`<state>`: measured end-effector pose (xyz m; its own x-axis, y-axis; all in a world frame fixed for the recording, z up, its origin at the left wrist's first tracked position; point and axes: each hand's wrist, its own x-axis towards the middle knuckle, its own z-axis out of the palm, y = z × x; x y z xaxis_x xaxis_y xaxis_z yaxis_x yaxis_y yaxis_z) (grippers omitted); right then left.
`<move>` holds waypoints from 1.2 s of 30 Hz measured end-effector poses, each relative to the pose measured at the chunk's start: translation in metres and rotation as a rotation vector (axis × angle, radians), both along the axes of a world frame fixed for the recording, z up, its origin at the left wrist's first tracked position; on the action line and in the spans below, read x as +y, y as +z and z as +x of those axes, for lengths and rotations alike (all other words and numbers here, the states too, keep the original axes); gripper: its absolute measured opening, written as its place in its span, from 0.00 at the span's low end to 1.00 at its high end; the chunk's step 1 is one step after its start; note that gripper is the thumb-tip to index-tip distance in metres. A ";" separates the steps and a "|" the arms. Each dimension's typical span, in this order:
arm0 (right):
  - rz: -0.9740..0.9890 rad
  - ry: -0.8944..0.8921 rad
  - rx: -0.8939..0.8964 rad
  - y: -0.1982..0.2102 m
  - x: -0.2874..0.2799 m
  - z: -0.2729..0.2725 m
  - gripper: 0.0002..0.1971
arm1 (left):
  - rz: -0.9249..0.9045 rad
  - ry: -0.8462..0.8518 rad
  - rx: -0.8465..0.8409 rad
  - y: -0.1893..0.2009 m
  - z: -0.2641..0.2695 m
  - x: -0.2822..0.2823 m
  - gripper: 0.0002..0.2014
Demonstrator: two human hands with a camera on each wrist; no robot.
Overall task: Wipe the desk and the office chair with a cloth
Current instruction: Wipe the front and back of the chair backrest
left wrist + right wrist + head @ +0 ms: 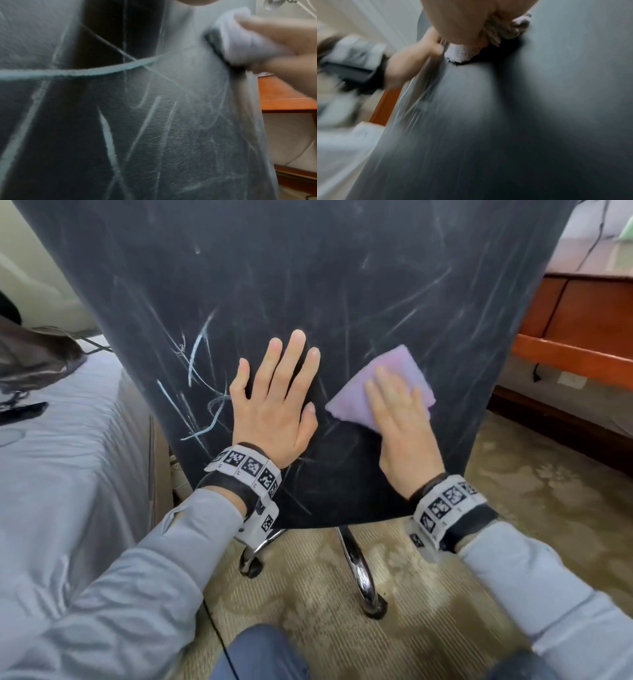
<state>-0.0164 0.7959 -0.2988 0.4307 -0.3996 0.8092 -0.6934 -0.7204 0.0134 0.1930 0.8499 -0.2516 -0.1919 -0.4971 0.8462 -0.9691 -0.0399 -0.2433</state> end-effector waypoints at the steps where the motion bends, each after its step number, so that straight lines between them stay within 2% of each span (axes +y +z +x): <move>1: -0.023 0.020 -0.141 0.024 -0.006 -0.002 0.41 | -0.005 -0.006 0.012 0.000 -0.001 0.001 0.36; 3: -0.038 0.024 -0.290 0.045 -0.013 0.006 0.37 | -0.009 -0.013 0.032 0.000 -0.004 0.001 0.35; 4: -0.040 -0.001 -0.268 0.039 -0.011 0.015 0.38 | -0.008 -0.018 0.041 0.000 -0.005 0.001 0.35; 5: -0.057 -0.048 -0.171 0.020 -0.007 0.026 0.40 | -0.007 -0.023 0.049 -0.001 -0.006 0.001 0.35; 7: -0.085 -0.055 0.144 -0.038 0.007 0.037 0.45 | -0.010 -0.028 0.057 -0.003 -0.006 0.001 0.35; 9: 0.007 0.102 0.320 -0.075 0.014 0.024 0.42 | 0.012 -0.017 0.044 -0.004 -0.004 0.000 0.36; 10: -0.004 0.143 0.354 -0.075 0.013 0.014 0.41 | 0.021 -0.010 0.032 -0.003 -0.003 0.000 0.37; 12: -0.046 0.122 0.261 -0.049 0.005 0.002 0.36 | 0.017 0.005 0.020 -0.001 -0.002 -0.001 0.38; 14: -0.081 0.098 0.024 -0.011 -0.002 -0.009 0.29 | 0.015 0.001 0.032 -0.001 -0.004 -0.002 0.38; 17: -0.068 0.063 -0.201 0.034 -0.010 -0.030 0.21 | 0.012 0.004 0.038 -0.002 -0.007 -0.004 0.36; 21: 0.093 -0.031 -0.559 0.034 0.003 -0.015 0.19 | 0.069 0.026 0.024 0.000 -0.013 0.000 0.35; 22: 0.150 -0.030 -0.565 0.027 0.008 -0.008 0.19 | 0.085 0.030 0.028 0.001 -0.014 0.002 0.35; 25: 0.210 -0.047 -0.404 0.024 0.010 -0.020 0.17 | 0.117 0.031 0.021 0.003 -0.015 0.005 0.35; 26: 0.189 -0.079 -0.435 0.033 0.004 -0.033 0.16 | 0.124 0.032 0.009 0.003 -0.013 0.006 0.35; 29: 0.137 -0.231 -0.725 0.071 -0.019 -0.065 0.14 | 0.127 0.046 -0.031 0.004 -0.012 0.007 0.34; 30: 0.130 -0.256 -0.753 0.075 -0.022 -0.065 0.13 | 0.126 0.046 -0.034 0.004 -0.013 0.006 0.34; 32: 0.131 -0.210 -0.673 0.062 -0.014 -0.047 0.10 | 0.126 0.038 -0.018 0.002 -0.016 0.004 0.34; 35: 0.284 -0.084 -0.419 0.017 0.005 -0.020 0.06 | 0.121 0.037 0.003 0.002 -0.017 0.002 0.34; 36: 0.307 -0.058 -0.383 0.012 0.008 -0.021 0.06 | 0.121 0.040 0.002 0.001 -0.017 0.002 0.34</move>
<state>-0.0377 0.8034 -0.2863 0.0953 -0.6591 0.7460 -0.6458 -0.6113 -0.4575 0.1763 0.8522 -0.2502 -0.1683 -0.6026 0.7801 -0.9679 -0.0487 -0.2465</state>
